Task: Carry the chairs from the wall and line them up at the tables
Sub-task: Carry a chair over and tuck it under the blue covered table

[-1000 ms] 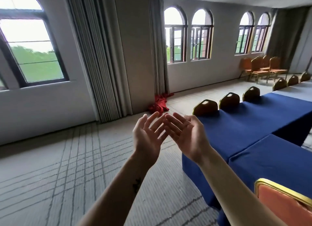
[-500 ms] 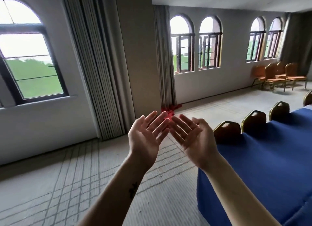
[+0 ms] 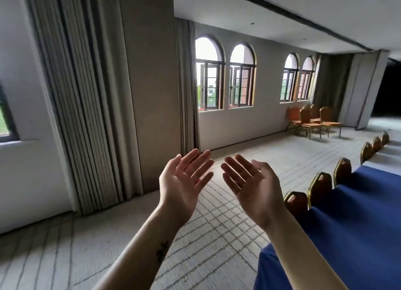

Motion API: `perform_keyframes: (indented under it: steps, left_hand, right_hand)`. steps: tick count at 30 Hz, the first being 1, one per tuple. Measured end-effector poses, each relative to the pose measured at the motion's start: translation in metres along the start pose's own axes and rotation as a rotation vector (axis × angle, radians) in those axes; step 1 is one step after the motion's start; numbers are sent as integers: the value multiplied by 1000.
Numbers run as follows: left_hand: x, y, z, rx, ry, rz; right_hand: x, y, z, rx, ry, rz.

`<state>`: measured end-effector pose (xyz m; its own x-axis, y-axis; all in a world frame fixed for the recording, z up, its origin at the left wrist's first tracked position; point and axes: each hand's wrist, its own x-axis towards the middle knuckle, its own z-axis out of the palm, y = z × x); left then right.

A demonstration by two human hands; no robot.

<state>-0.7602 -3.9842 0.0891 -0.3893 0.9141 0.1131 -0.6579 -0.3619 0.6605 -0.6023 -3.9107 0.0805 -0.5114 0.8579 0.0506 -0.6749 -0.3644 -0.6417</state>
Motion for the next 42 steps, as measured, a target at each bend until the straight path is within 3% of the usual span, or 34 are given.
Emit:
perform_keyframes:
  steps: [11,21,31,42]
  left_hand:
    - [266,-17,-43,55,-69,-66]
    - [541,-64,-21,44,-156,-118]
    - [772,-114,-32,13,-241,-212]
    - [1030,-133,-26,17,-413,-305]
  right_hand:
    - [257,2,-34,11,60,-108]
    - [517,-56,-87,21,62,-165]
    - [723,-81,-141,-16,178,-264]
    - [951,-115,-150,-37,284,-400]
